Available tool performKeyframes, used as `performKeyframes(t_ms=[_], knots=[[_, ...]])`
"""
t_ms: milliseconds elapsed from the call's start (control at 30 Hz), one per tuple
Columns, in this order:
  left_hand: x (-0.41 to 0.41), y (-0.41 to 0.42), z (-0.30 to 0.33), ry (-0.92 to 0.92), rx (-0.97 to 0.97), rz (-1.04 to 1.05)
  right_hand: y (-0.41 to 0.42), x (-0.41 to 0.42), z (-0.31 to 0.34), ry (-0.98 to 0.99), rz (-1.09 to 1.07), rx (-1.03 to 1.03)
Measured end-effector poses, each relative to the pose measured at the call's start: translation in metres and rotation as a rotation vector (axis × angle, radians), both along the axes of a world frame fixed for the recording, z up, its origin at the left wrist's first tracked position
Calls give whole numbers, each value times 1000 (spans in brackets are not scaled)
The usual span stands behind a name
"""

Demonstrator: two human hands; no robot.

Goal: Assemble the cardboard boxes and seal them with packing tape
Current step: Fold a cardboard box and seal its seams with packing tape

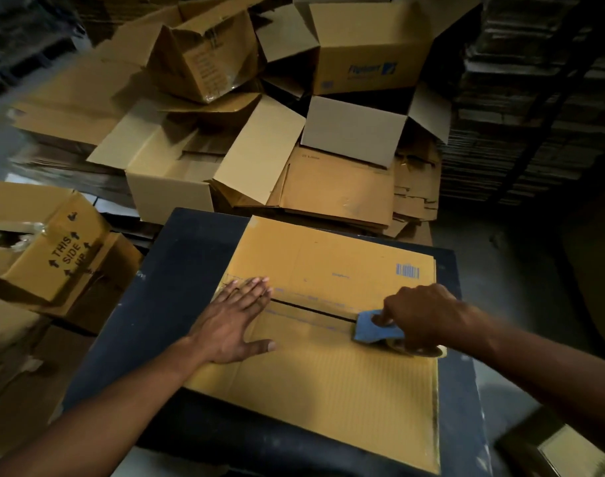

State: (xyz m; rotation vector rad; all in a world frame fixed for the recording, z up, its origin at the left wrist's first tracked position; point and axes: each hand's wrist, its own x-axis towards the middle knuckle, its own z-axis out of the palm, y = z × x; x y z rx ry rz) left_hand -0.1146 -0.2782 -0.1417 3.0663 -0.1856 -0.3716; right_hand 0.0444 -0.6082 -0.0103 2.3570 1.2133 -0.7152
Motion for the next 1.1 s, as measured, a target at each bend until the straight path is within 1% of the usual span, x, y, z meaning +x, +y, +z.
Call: performKeyframes(t_ms=[100, 167, 233, 300, 400, 433, 500, 633, 700, 767, 833, 967, 1100], knots=[[1, -1, -3, -15, 7, -15, -23, 0, -8, -20, -3, 37], [0, -5, -2, -11, 17, -8, -24, -3, -15, -72, 40, 52], [-1, -20, 6, 19, 16, 15, -22, -5, -21, -94, 40, 75], [0, -53, 14, 62, -8, 5, -24, -4, -25, -88, 45, 93], [13, -124, 14, 112, -67, -92, -28, -3, -25, -81, 55, 107], [18, -145, 11, 115, -89, -117, -28, -4, -25, -86, 59, 112], [23, -170, 3, 51, -146, -110, -28, -6, -23, -88, 64, 114], [18, -168, -15, -118, -170, 51, -37, -3, -9, -41, 52, 148], [19, -164, -16, -143, -161, 103, -42, -1, 2, -40, 34, 206], [21, -164, -17, -126, -155, 104, -43, 0, 7, -72, 49, 224], [22, -165, -16, -101, -141, 103, -38, -1, 3, -104, 65, 179], [24, -166, -12, -24, -110, 104, -26, -2, -19, -82, 39, 63], [25, -161, -6, 44, -80, 70, -17, 3, -18, -92, 52, 53]])
